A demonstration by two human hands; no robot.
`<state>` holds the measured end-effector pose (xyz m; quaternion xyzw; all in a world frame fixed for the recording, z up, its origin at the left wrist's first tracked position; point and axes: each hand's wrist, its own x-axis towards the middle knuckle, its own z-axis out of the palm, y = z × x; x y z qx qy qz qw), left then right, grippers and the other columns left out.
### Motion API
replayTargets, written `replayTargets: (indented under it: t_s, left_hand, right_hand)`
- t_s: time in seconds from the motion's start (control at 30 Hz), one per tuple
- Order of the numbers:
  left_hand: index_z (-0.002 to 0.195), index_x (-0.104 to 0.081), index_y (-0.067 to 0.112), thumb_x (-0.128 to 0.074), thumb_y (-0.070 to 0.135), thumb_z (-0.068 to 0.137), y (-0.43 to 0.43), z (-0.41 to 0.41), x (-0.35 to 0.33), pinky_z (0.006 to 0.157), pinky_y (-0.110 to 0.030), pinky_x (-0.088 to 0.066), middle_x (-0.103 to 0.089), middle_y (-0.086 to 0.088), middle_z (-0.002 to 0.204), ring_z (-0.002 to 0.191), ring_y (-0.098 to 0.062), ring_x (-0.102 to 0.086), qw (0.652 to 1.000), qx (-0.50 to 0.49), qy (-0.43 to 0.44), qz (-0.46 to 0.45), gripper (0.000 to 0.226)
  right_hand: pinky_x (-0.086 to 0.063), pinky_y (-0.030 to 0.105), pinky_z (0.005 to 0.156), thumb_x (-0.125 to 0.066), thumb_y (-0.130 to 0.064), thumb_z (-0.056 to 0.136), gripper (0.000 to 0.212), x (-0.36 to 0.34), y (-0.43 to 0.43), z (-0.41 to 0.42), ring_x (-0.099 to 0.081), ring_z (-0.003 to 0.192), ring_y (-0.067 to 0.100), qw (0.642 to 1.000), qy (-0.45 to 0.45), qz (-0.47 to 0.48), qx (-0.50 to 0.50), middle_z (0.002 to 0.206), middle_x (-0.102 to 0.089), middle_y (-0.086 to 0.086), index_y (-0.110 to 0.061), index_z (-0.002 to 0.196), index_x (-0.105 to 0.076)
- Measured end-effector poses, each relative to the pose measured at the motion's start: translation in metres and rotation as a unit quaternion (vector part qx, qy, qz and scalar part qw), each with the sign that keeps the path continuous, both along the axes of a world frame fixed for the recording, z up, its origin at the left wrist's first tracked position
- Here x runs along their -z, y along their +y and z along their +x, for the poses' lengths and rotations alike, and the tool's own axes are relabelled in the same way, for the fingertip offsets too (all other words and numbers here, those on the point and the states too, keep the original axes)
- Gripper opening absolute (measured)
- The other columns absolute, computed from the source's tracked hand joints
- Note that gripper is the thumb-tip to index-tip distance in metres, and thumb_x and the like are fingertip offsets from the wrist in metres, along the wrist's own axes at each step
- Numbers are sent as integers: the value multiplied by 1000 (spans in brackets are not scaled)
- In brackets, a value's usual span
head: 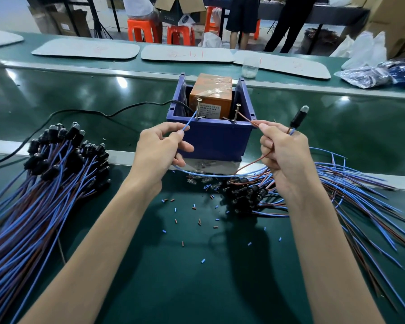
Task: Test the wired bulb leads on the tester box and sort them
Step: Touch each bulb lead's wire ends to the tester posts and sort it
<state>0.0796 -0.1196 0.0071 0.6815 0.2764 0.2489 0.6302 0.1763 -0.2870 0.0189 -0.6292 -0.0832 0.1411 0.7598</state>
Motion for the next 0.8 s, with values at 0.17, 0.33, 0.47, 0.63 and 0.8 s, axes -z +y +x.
replayTargets:
  t_s: [0.17,0.33,0.47,0.63,0.8]
  left_hand:
    - [89,-68,21,-49,7,95,0,0,0,38,-12,-36,-60,8,48,33,-7,-43,1000,4,3,3,24]
    - [88,-69,22,-50,8,95,-1,0,1,38,-12,-35,-58,9,47,33,-8,-43,1000,7,2,0,24]
    - [87,-69,22,-51,7,94,-2,0,0,37,-13,-35,-57,9,46,33,-7,-42,1000,5,2,-7,24]
    - [87,-70,21,-52,7,94,-1,0,0,37,-13,-35,-57,9,46,34,-7,-43,1000,5,0,-6,24]
    - [87,-70,22,-52,8,94,0,1,0,37,-13,-35,-56,9,46,34,-7,-43,1000,6,0,-8,24]
  right_hand:
    - [-19,11,32,-50,-7,95,22,1,-1,1,-24,38,1,1000,2,1,2,45,-35,-13,-12,88,-70]
    - [-19,12,32,-51,-6,93,22,3,-3,2,-22,37,1,1000,2,5,5,43,-32,-14,-12,85,-70]
    - [-19,12,32,-51,-4,91,21,3,-2,2,-24,34,0,1000,0,3,13,41,-32,-15,-11,83,-69]
    - [-19,12,32,-51,-4,91,22,3,-1,2,-24,34,0,1000,1,4,16,40,-31,-15,-12,80,-69]
    - [-20,11,32,-51,-4,91,24,2,-1,2,-25,33,0,1000,1,4,12,40,-32,-15,-13,79,-70]
